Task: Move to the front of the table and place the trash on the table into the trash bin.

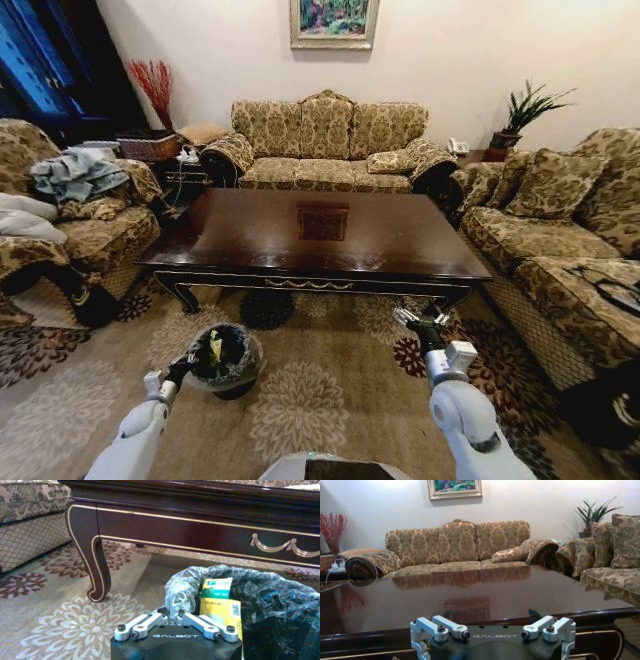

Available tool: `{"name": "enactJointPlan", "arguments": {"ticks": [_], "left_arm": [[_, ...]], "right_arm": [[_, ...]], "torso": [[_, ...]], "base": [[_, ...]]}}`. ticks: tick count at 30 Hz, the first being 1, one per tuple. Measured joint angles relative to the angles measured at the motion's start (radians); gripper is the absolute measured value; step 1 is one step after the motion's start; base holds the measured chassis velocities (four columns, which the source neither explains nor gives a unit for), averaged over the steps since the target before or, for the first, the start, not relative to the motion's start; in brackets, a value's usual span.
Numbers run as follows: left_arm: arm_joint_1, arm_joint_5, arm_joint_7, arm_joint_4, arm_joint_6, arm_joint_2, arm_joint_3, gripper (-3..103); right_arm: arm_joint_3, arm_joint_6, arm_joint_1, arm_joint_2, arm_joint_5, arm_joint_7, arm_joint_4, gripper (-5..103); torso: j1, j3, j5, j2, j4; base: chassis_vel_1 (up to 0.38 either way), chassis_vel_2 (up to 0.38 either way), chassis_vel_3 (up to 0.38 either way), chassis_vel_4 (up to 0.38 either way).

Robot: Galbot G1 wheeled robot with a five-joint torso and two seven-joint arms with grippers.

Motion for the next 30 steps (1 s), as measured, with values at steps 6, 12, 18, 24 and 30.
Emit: {"name": "enactJointPlan", "arguments": {"ticks": [6,12,18,24,30], "left_arm": [[0.003,-0.001,0.003,0.0,0.0,-0.002,-0.004,3],[0.012,0.003,0.011,-0.01,0.005,-0.013,-0.019,3],[0.032,0.002,0.017,-0.028,0.01,-0.023,-0.044,3],[0.055,-0.001,0.033,-0.041,0.011,-0.021,-0.064,3],[0.062,-0.002,0.035,-0.042,0.022,-0.018,-0.075,3]], "right_arm": [[-0.001,0.0,0.002,-0.001,0.001,0.0,-0.003,100],[0.003,0.007,0.001,-0.007,0.004,-0.001,-0.01,100],[-0.006,0.007,0.013,-0.034,0.03,0.007,-0.012,100],[-0.037,0.006,0.032,-0.036,0.031,0.02,-0.016,100],[-0.035,0.011,0.035,-0.031,0.031,0.02,-0.025,100]], "torso": [[-0.01,-0.013,0.0002,-0.023,0.0001],[-0.021,-0.028,0.0001,-0.049,0.0],[-0.033,-0.045,-0.0002,-0.078,0.0],[-0.042,-0.06,0.0001,-0.102,0.0002],[-0.055,-0.08,-0.0001,-0.135,0.0]], "base": [[0.0,0.0,0.0,0.0],[0.0,0.0,0.0,0.0],[0.0,0.0,0.0,0.0],[0.0,0.0,0.0,0.0],[0.0,0.0,0.0,0.0]]}}
